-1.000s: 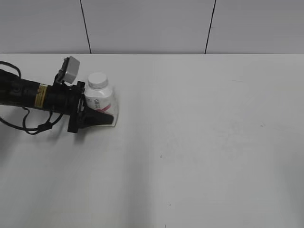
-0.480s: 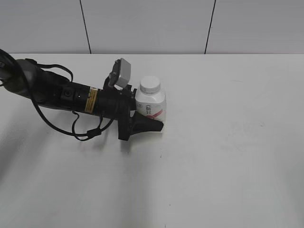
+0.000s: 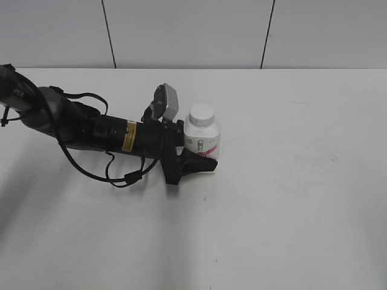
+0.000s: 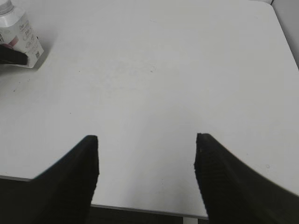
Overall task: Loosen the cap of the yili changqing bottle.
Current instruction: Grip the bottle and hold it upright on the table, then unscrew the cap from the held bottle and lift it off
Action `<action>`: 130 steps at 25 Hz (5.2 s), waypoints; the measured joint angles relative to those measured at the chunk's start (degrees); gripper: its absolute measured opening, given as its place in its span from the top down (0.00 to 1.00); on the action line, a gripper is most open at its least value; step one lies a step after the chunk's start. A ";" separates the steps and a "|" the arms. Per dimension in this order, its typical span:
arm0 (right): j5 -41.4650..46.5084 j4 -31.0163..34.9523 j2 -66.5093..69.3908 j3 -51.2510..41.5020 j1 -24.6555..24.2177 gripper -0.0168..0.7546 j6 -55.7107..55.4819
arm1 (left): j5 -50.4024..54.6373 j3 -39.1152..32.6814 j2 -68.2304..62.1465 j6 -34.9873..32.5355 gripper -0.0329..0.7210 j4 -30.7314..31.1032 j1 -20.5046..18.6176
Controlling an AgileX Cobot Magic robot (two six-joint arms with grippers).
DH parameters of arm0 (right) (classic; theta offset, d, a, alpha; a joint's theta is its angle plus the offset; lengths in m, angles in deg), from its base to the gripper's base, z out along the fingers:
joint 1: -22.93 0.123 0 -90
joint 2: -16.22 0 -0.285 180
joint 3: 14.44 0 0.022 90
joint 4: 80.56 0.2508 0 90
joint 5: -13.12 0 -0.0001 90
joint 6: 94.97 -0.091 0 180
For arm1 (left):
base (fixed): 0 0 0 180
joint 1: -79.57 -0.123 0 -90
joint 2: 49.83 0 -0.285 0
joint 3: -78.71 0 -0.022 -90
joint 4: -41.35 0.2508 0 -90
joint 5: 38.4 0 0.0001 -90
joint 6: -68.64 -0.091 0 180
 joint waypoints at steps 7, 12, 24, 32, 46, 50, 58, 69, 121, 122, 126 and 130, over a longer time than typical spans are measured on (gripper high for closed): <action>0.00 0.00 0.00 0.00 0.00 0.31 0.00 | -0.22 0.00 -2.18 -2.80 0.39 -1.26 0.00; 0.00 0.00 0.00 0.00 0.00 0.31 0.00 | -0.22 0.00 -2.21 -2.85 0.39 -1.26 0.00; 0.00 0.00 0.00 0.00 0.00 0.31 0.00 | -0.76 0.00 -2.21 -3.02 0.36 -0.77 0.00; 0.00 0.00 0.00 0.00 0.00 0.31 0.00 | -2.51 0.00 -2.21 -3.02 0.31 -0.65 0.05; 0.00 0.00 0.00 0.00 0.00 0.31 0.00 | -8.66 0.00 -2.21 -4.46 0.30 -0.62 -2.39; 0.00 0.00 0.00 0.00 0.00 0.31 0.00 | -9.62 0.00 -3.15 -4.78 0.30 -0.49 -2.52; 0.00 0.00 0.00 0.00 0.00 0.31 0.00 | -9.67 0.00 -3.86 -5.68 0.31 -0.57 -2.59; 0.00 0.00 0.00 0.00 0.00 0.31 0.00 | -9.67 0.00 -3.86 -5.78 0.39 -0.67 -2.59; -0.84 13.32 57.05 20.69 0.00 0.31 -6.83 | -10.17 0.00 -3.97 -5.78 0.40 -0.84 -2.59; 0.05 14.56 59.48 23.07 0.00 0.31 -7.12 | -10.22 0.00 -3.97 -5.78 0.40 -0.84 -2.59; 4.62 16.99 70.23 31.00 0.15 0.32 -9.66 | -10.28 0.00 -3.97 -5.78 0.40 -0.48 -2.59; 6.04 16.84 78.28 37.32 3.56 0.33 -14.76 | -10.09 0.00 -3.97 -5.78 0.40 -0.03 -2.59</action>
